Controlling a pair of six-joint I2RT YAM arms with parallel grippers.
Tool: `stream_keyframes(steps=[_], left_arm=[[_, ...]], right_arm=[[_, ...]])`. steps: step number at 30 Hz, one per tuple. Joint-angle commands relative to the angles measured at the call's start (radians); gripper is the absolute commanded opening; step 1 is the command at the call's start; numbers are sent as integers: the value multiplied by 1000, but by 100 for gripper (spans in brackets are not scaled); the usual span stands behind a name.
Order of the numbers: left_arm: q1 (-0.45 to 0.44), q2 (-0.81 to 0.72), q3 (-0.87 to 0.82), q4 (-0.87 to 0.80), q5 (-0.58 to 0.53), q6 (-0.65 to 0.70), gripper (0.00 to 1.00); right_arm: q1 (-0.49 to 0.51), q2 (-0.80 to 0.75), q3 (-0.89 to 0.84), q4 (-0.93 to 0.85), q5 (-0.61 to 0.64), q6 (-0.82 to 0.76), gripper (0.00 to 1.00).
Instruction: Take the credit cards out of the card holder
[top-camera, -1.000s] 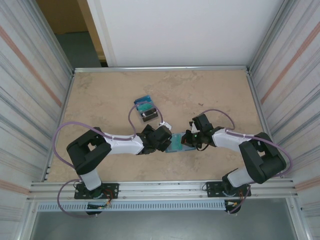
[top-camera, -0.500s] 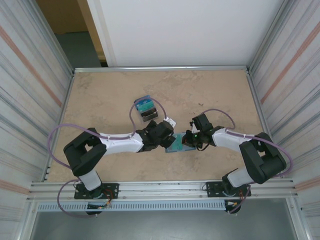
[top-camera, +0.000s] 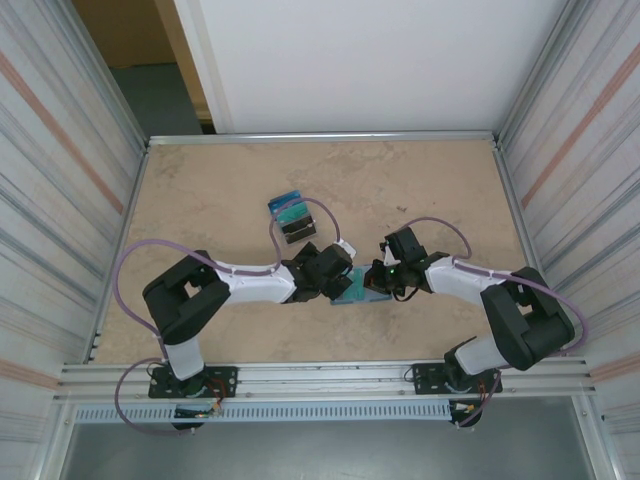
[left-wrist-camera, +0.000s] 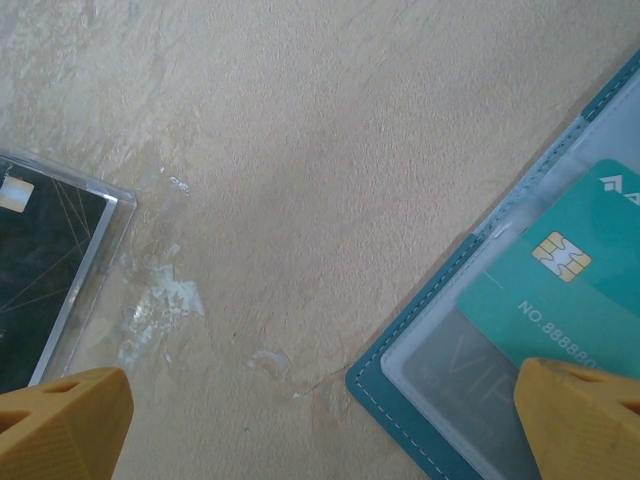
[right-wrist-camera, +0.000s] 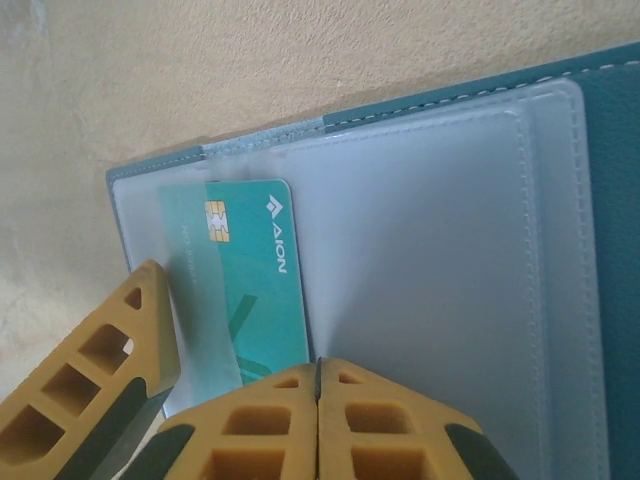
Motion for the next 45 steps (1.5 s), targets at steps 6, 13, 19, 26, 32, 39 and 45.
stream_keyframes(steps=[6, 13, 19, 26, 32, 39, 45], left_arm=[[-2, 13, 4, -49, -18, -11, 99], [-2, 14, -13, -60, 5, -41, 99], [-3, 19, -20, -62, 31, -66, 99], [-3, 19, -31, -74, 34, -77, 99], [-3, 16, -42, -87, 24, -77, 99], [-3, 18, -36, -86, 22, -76, 99], [-3, 20, -39, -85, 21, -76, 99]], right_arm=[[-11, -21, -8, 23, -18, 14, 24], [-11, 5, -30, 94, -55, 43, 22], [-13, 22, -23, 95, -61, 42, 21], [-15, 33, -33, 91, -52, 38, 21], [-18, 11, -42, 69, -34, 35, 20], [-19, -8, -54, 74, -45, 42, 20], [-21, 9, -77, 135, -82, 69, 20]])
